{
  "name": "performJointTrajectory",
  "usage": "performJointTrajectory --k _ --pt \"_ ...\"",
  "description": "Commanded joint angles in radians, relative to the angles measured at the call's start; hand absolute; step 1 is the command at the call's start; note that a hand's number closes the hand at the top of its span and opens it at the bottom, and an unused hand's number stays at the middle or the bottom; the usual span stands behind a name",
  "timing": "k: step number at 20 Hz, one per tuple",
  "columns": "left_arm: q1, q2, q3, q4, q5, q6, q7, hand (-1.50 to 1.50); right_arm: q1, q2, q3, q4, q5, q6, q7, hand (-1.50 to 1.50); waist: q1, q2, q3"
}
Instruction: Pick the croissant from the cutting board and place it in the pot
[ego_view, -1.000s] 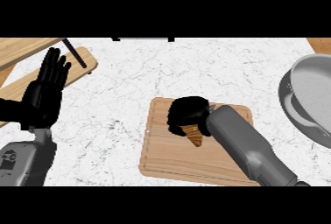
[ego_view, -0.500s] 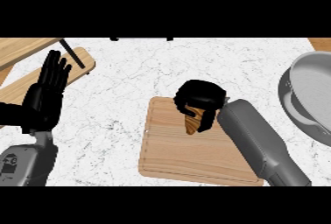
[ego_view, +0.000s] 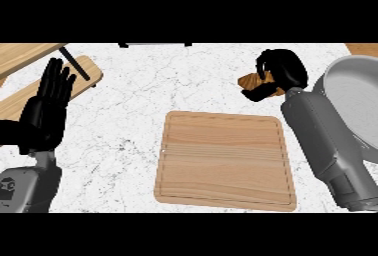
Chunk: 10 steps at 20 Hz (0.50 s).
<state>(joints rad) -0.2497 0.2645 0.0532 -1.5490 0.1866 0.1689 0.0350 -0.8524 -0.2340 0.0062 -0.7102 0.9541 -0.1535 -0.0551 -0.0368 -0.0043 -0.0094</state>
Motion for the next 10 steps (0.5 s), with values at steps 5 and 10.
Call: performJointTrajectory --k 5,10 --pt "-0.024 0.01 -0.007 0.002 0.007 -0.021 0.013 0.0 -0.17 -0.089 -0.121 0.024 0.205 -0.292 0.678 1.5 0.037 0.003 -0.002" --pt "-0.026 -0.012 -0.033 0.001 -0.005 -0.016 0.016 0.0 -0.253 -0.1 -0.057 0.054 0.468 -0.344 1.088 1.5 0.054 0.002 0.002"
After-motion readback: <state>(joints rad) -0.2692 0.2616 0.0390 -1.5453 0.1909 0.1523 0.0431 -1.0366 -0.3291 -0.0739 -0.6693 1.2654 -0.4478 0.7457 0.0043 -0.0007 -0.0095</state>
